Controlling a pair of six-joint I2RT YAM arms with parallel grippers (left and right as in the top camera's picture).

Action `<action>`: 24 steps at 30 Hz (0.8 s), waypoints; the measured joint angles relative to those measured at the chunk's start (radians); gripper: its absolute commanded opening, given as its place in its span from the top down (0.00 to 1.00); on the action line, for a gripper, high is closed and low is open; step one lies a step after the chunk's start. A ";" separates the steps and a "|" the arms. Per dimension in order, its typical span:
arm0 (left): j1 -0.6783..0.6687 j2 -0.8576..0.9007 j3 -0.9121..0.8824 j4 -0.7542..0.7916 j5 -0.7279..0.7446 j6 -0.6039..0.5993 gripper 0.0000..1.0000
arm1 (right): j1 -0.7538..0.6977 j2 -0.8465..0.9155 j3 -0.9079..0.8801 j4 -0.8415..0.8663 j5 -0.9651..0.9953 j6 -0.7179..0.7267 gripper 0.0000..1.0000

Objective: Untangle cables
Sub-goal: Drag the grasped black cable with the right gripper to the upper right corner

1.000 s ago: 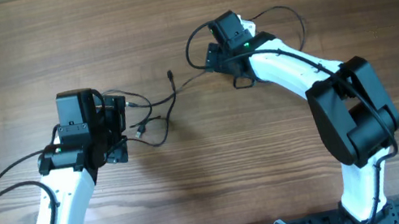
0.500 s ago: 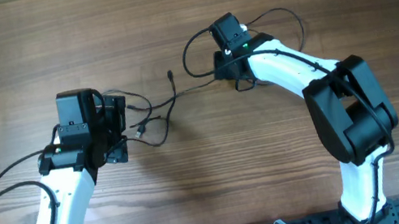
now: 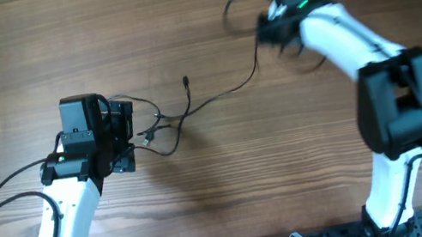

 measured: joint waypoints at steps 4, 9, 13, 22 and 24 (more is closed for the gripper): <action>0.000 0.000 0.000 0.000 0.000 0.000 0.00 | -0.206 -0.002 0.236 0.005 -0.014 -0.097 0.95; 0.000 0.000 0.000 0.000 0.000 0.000 0.00 | -0.388 -0.013 0.282 0.166 -0.016 -0.194 0.96; 0.000 0.000 0.000 0.000 0.000 0.000 0.00 | -0.472 0.001 0.282 0.288 0.043 -0.248 0.96; 0.000 0.000 0.000 0.000 0.000 0.000 0.00 | -0.628 0.060 0.283 0.632 0.137 -0.332 0.96; 0.000 0.000 0.000 0.000 0.000 0.000 0.00 | -0.644 0.103 0.290 0.657 0.148 -0.351 0.95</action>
